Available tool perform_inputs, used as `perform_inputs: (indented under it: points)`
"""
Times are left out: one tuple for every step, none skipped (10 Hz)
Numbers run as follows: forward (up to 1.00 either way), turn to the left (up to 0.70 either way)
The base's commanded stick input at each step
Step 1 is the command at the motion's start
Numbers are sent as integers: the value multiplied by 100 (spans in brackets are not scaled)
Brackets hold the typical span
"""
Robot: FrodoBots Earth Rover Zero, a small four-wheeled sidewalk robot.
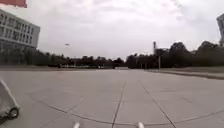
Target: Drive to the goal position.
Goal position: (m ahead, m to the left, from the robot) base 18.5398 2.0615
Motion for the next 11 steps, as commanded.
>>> perform_inputs:
  points:
    - [85,0]
    - [85,0]
    - [85,0]
    - [85,0]
    - [85,0]
    - [85,0]
    - [85,0]
    - [85,0]
    - [85,0]
    - [85,0]
    - [85,0]
